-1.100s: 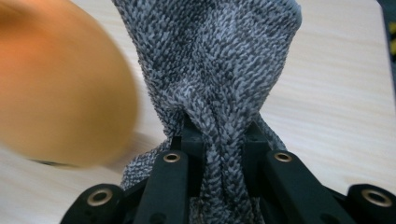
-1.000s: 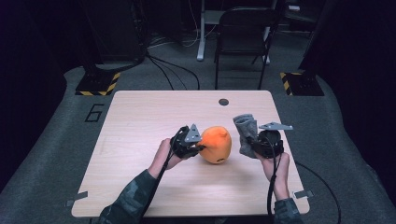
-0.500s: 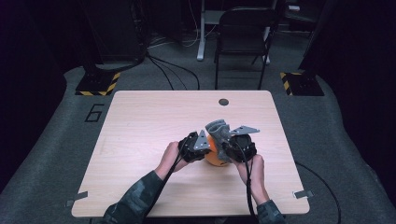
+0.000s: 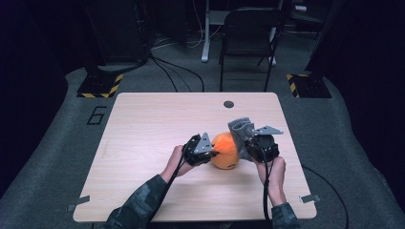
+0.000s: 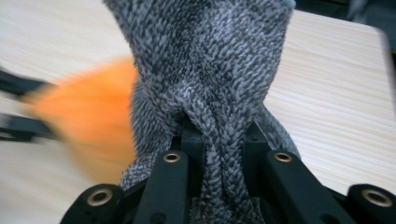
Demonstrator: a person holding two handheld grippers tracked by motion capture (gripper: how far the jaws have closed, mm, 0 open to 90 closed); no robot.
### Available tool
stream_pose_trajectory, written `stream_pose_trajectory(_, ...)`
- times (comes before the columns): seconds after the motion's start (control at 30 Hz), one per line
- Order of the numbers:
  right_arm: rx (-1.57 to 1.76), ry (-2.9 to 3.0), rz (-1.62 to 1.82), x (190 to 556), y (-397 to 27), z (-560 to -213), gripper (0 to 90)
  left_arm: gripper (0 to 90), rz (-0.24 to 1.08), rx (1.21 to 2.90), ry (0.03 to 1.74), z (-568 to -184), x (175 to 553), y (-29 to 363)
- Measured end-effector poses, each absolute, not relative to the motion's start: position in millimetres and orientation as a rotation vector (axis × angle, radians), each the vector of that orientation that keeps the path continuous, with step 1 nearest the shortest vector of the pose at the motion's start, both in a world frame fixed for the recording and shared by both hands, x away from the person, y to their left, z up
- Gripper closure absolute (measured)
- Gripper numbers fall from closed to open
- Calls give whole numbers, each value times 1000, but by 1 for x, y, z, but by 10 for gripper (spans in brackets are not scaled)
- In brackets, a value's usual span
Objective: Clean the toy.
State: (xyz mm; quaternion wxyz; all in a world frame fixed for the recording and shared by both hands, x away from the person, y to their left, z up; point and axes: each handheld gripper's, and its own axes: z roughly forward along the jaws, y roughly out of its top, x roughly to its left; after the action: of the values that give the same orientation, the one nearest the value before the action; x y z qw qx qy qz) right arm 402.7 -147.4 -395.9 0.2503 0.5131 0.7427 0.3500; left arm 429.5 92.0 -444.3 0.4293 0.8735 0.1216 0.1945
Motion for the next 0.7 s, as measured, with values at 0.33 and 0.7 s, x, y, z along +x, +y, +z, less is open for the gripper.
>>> stream_pose_trajectory(0.33,1249,2172,996,395,-95,-397,770,744,503,2178,269,-449,425,88)
stream_pose_trajectory(0.7,1294,2069,871,405,-124,-405,765,744,476,2161,277,-450,425,85)
